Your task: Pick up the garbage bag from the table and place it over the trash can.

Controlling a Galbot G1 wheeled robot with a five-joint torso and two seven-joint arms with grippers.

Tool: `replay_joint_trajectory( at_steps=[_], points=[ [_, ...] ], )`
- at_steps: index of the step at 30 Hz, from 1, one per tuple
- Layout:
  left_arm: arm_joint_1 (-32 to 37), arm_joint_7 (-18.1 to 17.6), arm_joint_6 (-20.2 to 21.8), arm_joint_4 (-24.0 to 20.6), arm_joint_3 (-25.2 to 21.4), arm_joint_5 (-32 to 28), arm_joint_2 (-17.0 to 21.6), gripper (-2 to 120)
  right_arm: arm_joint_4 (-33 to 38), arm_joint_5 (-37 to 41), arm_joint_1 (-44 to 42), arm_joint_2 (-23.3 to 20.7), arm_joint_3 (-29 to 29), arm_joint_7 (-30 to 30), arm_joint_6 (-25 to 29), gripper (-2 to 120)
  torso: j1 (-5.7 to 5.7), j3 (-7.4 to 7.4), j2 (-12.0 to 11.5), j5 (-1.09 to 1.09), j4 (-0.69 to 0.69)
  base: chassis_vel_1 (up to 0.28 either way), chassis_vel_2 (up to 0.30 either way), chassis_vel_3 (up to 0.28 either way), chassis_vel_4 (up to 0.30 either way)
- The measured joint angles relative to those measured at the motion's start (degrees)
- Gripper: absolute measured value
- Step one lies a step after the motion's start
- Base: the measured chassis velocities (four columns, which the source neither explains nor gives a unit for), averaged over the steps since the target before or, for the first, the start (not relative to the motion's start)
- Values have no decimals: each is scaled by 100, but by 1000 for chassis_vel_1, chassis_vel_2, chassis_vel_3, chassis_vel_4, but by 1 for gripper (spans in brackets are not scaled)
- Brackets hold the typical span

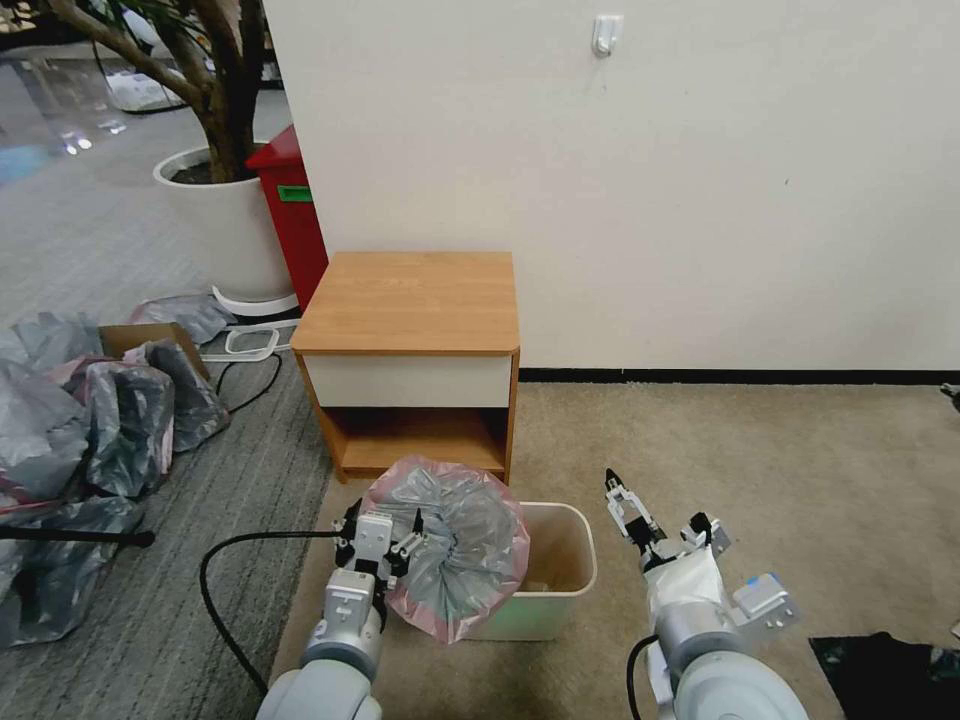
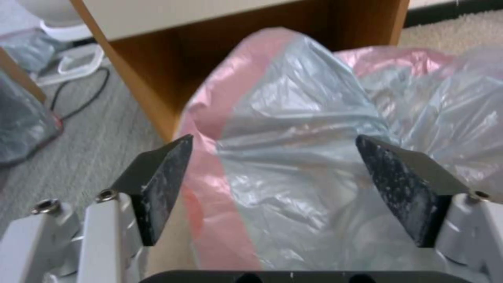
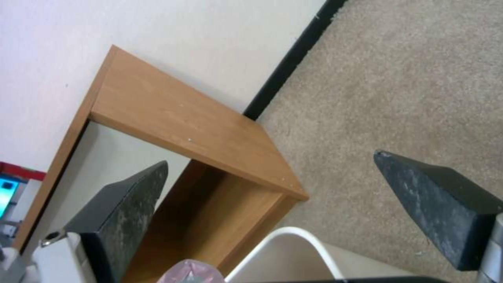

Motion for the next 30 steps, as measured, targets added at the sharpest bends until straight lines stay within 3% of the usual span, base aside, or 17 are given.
replay_joint_trajectory(
  at_steps=[11,30],
  points=[
    [-338,-161,369,297,163,-315,13,62,-66,-93,-19,11,-19,6,27,100,0,0,0,0,0,0,0,0,0],
    [-487,-202,416,600,481,-304,-73,57,-178,-299,-8,57,-162,15,91,100,0,0,0,0,0,0,0,0,0]
  ],
)
